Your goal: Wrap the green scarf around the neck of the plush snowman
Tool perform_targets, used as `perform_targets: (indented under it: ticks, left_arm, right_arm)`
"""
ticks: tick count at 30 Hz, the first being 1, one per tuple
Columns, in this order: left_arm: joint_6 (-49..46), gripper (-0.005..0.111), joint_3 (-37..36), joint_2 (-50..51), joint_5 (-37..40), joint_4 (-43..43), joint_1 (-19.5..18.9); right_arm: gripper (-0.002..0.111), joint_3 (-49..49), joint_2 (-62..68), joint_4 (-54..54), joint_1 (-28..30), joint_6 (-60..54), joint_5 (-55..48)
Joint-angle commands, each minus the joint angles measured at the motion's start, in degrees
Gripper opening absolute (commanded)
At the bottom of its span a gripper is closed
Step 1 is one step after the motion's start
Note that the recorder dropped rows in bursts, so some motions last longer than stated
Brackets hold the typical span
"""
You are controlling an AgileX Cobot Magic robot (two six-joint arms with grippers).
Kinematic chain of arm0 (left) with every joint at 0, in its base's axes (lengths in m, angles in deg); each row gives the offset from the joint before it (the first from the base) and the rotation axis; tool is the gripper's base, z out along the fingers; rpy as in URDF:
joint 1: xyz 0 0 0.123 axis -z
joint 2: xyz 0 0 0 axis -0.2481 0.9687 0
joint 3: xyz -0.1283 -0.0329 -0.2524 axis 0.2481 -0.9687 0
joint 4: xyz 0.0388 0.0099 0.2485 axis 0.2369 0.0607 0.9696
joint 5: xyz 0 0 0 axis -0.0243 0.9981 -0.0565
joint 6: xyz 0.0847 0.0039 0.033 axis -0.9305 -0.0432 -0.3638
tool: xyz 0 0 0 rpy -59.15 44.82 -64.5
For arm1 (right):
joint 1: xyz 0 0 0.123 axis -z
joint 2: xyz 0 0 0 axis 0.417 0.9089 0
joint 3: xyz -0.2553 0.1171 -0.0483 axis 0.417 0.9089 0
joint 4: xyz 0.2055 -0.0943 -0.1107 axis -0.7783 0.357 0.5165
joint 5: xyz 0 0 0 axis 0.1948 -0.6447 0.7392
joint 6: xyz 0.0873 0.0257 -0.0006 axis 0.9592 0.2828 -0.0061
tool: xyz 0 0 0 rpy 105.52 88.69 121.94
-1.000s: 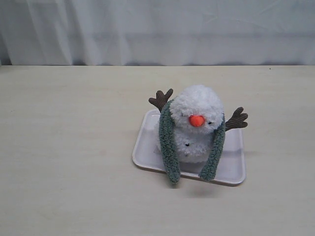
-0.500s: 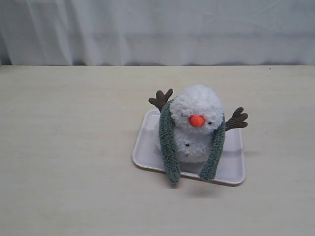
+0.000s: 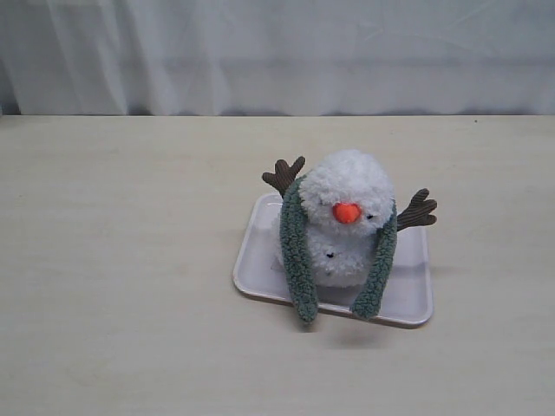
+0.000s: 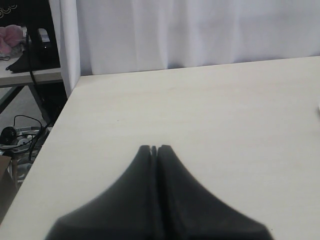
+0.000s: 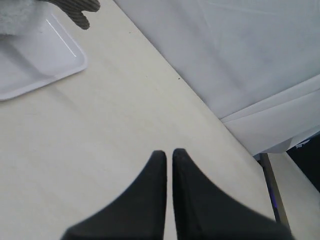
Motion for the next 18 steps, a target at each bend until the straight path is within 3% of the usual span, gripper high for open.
perform_targets:
  ticks: [1, 4, 12, 18]
  left_arm:
    - [-0.14, 0.0, -0.19, -0.13, -0.4, -0.15, 0.48]
    - [-0.14, 0.0, -0.19, -0.13, -0.4, -0.15, 0.48]
    - [-0.14, 0.0, -0.19, -0.13, -0.4, -0.15, 0.48]
    - [-0.14, 0.0, -0.19, -0.13, -0.4, -0.15, 0.48]
  right_arm:
    - [0.004, 0.03, -0.22, -0.47, 0.23, 0.29, -0.32]
    - [0.004, 0.03, -0.22, -0.62, 0.23, 5.58, -0.32]
    - [0.004, 0.03, -0.22, -0.62, 0.23, 42.68, -0.32]
    - [0.004, 0.03, -0.22, -0.62, 0.23, 44.59, -0.32]
